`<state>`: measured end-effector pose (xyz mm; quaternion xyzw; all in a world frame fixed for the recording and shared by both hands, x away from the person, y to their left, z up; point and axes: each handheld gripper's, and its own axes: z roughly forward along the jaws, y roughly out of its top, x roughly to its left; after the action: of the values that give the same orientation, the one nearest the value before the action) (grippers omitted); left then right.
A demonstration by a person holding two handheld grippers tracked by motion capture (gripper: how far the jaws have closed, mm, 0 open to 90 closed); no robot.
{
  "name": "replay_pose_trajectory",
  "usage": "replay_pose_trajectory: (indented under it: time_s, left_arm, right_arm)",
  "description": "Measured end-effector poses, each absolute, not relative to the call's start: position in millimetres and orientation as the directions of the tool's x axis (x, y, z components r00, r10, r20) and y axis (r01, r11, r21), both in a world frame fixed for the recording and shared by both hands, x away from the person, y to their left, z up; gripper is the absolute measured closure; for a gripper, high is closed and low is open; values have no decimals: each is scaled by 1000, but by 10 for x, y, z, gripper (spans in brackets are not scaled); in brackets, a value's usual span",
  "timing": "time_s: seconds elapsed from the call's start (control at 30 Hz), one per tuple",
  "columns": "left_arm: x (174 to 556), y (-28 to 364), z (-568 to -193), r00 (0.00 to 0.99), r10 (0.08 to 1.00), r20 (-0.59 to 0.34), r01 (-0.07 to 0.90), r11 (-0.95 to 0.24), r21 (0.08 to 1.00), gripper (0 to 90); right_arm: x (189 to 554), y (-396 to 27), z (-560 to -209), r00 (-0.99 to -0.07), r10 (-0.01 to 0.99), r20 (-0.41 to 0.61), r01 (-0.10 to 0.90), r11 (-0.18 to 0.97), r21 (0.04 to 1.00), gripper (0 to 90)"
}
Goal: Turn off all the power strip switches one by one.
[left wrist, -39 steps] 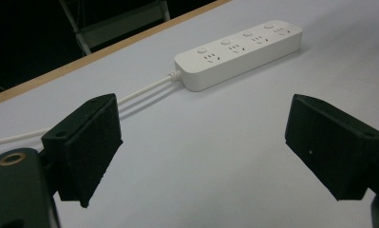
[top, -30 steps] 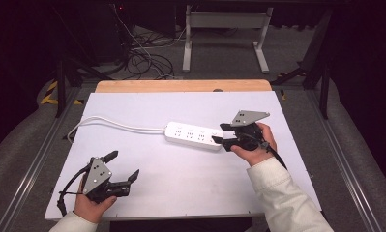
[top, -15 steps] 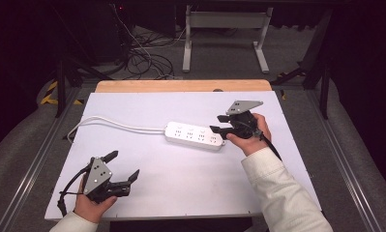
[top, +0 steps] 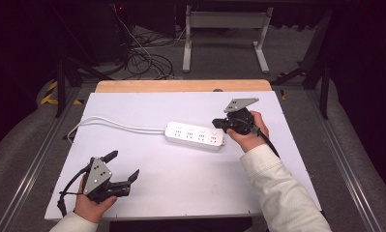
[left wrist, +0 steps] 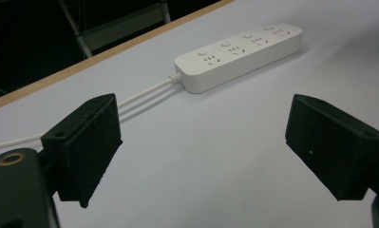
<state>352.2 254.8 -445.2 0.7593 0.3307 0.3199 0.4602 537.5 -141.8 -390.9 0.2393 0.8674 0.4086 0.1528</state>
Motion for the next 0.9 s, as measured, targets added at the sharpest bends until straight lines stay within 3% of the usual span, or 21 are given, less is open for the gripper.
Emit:
replay_pose_trajectory:
  time_s: [0.23,0.47,0.9]
  left_arm:
    - [3523,2545,-4454,576,797,184,209,-361,909,121]
    - [3530,2551,-4462,578,796,182,213,-363,907,121]
    - [3525,2563,-4462,571,801,179,219,-359,907,121]
  right_arm:
    - [5478,-1378,-3988,-847,529,-55,321,591,740,900]
    - [5605,-1349,-4094,-825,565,12,419,598,683,900]
    - [5779,-1274,-4260,-801,599,-6,468,633,616,900]
